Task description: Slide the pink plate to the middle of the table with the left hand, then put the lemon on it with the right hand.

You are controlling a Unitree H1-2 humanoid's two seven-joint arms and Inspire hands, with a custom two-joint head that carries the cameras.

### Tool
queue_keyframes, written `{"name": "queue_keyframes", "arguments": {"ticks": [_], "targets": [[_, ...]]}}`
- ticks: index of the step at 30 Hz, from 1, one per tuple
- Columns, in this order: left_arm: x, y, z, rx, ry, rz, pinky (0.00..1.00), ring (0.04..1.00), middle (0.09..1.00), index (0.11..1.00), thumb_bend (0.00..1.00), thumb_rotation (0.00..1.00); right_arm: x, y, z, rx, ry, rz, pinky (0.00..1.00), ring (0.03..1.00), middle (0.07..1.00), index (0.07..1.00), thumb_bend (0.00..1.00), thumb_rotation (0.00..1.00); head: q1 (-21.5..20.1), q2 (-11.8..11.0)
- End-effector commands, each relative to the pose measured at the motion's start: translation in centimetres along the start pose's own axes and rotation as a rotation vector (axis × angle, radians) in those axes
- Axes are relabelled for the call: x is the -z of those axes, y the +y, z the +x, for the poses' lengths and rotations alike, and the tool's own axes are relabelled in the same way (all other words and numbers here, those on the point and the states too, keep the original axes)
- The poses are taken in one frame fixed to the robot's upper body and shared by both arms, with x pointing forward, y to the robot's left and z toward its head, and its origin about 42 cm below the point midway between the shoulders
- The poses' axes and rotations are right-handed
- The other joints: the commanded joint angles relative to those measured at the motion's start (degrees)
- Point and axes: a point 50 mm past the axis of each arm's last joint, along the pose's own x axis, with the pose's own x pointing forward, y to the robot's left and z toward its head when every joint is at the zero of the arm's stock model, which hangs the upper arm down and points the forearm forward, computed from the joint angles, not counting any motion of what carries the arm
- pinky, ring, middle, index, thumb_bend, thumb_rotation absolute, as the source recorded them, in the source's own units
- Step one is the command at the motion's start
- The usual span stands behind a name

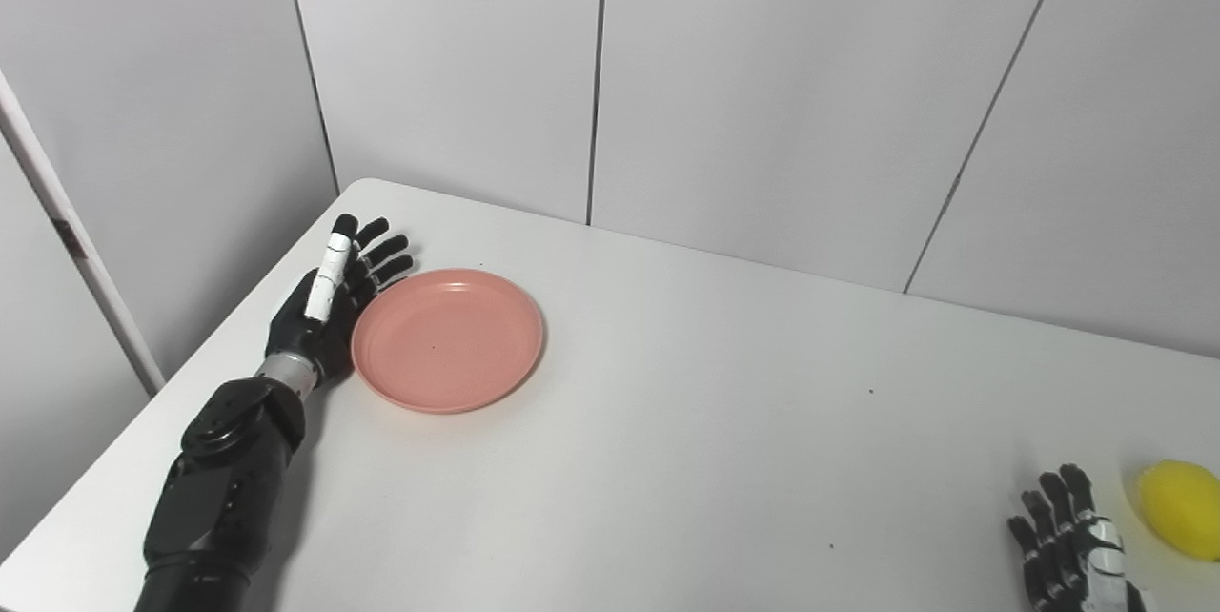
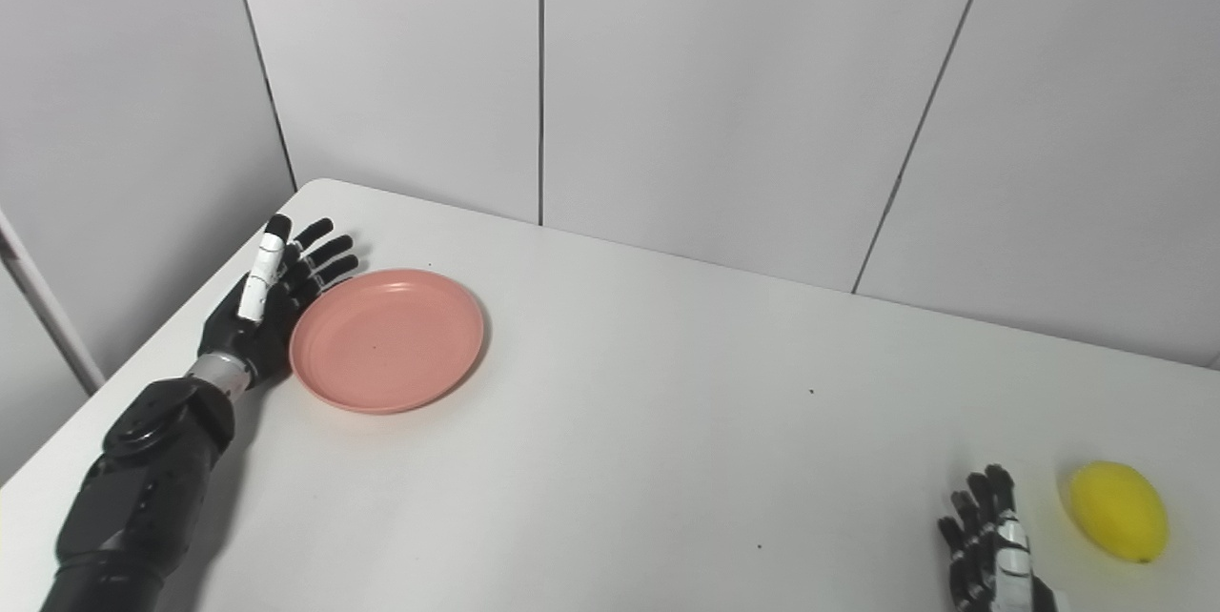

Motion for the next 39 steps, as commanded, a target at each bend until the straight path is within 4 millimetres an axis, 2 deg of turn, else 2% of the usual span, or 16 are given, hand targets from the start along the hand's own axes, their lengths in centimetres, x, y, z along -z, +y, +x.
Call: {"name": "queue_keyframes", "arguments": {"ticks": [1, 10, 17, 25, 28, 32, 39], "targets": [[-0.6, -0.8, 0.5, 0.021, 0.001, -0.006, 0.86, 0.879, 0.875, 0.879, 0.89, 0.78, 1.7, 0.4, -0.8, 0.022, 0.079, 0.035, 1.00, 1.000, 0.998, 1.000, 0.63, 0.94, 0.00, 0.11], [-0.8, -2.8, 0.7, 0.032, 0.005, -0.015, 0.83, 0.863, 0.864, 0.887, 0.90, 0.77, 2.0, 0.4, -0.7, 0.020, 0.076, 0.030, 1.00, 1.000, 0.997, 1.000, 0.63, 0.94, -0.30, 0.14], [-0.8, -4.6, 0.8, 0.022, 0.013, -0.019, 0.76, 0.821, 0.823, 0.843, 0.88, 0.79, 2.0, 0.5, -0.8, 0.022, 0.074, 0.030, 1.00, 1.000, 0.997, 1.000, 0.62, 0.94, -0.45, 0.29], [-0.1, -6.2, 0.5, 0.035, 0.026, -0.034, 0.81, 0.832, 0.831, 0.854, 0.87, 0.82, 2.1, 0.6, -0.7, 0.023, 0.073, 0.033, 1.00, 1.000, 0.993, 1.000, 0.62, 0.94, -0.63, 0.33], [0.4, -6.8, 0.3, 0.041, 0.042, -0.039, 0.80, 0.833, 0.832, 0.845, 0.88, 0.81, 2.1, 0.6, -0.7, 0.021, 0.070, 0.033, 1.00, 1.000, 0.993, 1.000, 0.63, 0.94, -0.72, 0.48], [1.3, -7.5, 0.0, 0.056, 0.069, -0.047, 0.84, 0.851, 0.846, 0.853, 0.85, 0.80, 2.0, 0.6, -0.7, 0.024, 0.073, 0.039, 1.00, 1.000, 0.992, 1.000, 0.65, 0.93, -0.72, 0.59], [3.1, -8.6, -0.3, 0.076, 0.112, -0.035, 0.80, 0.843, 0.847, 0.871, 0.83, 0.83, 1.9, 0.7, -0.7, 0.020, 0.068, 0.040, 1.00, 1.000, 0.995, 1.000, 0.64, 0.93, -0.78, 0.80]]}}
